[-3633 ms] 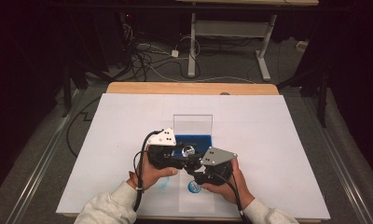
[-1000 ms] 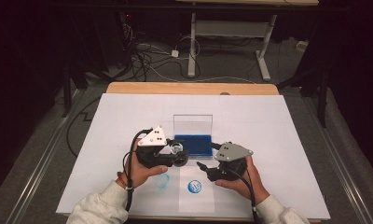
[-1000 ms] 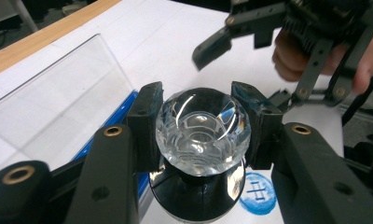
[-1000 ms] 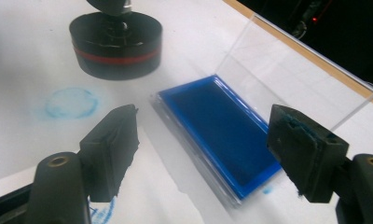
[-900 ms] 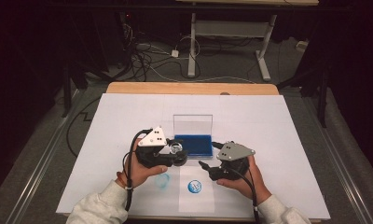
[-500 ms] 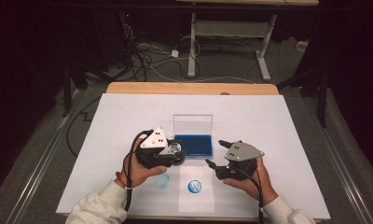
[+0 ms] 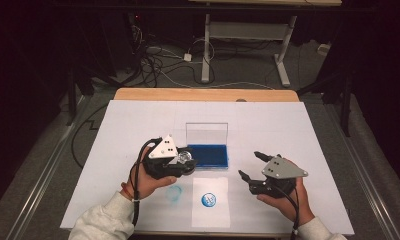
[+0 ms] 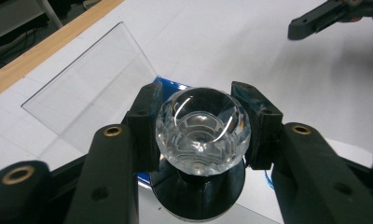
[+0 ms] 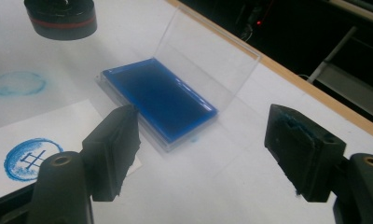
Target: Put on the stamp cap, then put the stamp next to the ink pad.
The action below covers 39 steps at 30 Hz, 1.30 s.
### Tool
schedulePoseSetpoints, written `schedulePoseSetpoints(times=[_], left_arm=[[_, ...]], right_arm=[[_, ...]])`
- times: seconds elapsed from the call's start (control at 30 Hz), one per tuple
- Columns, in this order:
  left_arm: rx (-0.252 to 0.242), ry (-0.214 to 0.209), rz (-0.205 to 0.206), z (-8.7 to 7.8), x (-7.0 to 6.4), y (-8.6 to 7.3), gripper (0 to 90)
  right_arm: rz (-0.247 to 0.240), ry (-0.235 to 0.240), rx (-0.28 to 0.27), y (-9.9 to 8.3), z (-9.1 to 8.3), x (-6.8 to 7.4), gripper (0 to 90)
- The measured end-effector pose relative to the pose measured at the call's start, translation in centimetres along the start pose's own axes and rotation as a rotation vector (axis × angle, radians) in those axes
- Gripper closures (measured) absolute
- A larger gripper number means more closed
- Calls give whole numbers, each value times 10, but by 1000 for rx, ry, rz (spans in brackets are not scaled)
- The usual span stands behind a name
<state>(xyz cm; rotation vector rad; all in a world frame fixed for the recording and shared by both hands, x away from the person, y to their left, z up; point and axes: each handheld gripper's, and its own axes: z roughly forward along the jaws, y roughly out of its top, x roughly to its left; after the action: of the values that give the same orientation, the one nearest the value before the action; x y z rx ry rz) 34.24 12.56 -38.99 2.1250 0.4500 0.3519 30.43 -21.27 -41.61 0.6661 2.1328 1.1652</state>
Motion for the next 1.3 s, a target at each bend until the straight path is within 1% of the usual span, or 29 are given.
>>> schedulePoseSetpoints(times=[0.07, 0.17, 0.4, 0.47, 0.6, 0.73, 0.83, 0.9, 0.97, 1.1, 1.17, 1.2, 1.27, 1.3], left_arm=[[0, -2, 0, 0, 1, 0, 545], [1, 4, 3, -1, 3, 1, 545], [1, 25, -1, -6, 7, 2, 545], [4, 34, -3, -7, 8, 3, 545], [3, 35, -7, -10, 12, 4, 545], [12, 45, -8, -11, 16, 3, 544], [24, 73, -3, -12, 19, 3, 545], [26, 73, -11, -11, 22, 4, 545], [35, 83, -8, -10, 25, 5, 545], [49, 88, -11, -9, 31, 7, 545], [58, 92, -11, -8, 34, 7, 545], [62, 98, -12, -7, 36, 7, 545], [71, 95, -18, -6, 40, 6, 544], [75, 96, -28, -5, 42, 5, 544]], right_arm=[[11, -14, -9, -4, -7, -2, 266], [22, -30, -8, -11, -15, -3, 266], [23, -61, 22, -28, -27, -3, 266], [27, -62, 29, -31, -29, -3, 265], [28, -62, 37, -36, -33, -3, 265], [31, -59, 45, -39, -34, -4, 265], [32, -56, 49, -39, -33, -4, 265], [29, -54, 55, -39, -32, -3, 265], [31, -49, 58, -41, -32, -2, 265], [25, -44, 74, -43, -31, -2, 266], [29, -40, 73, -42, -30, -1, 266], [23, -37, 73, -42, -30, -1, 266], [18, -30, 75, -42, -28, 0, 266], [19, -25, 77, -42, -27, 0, 266]])
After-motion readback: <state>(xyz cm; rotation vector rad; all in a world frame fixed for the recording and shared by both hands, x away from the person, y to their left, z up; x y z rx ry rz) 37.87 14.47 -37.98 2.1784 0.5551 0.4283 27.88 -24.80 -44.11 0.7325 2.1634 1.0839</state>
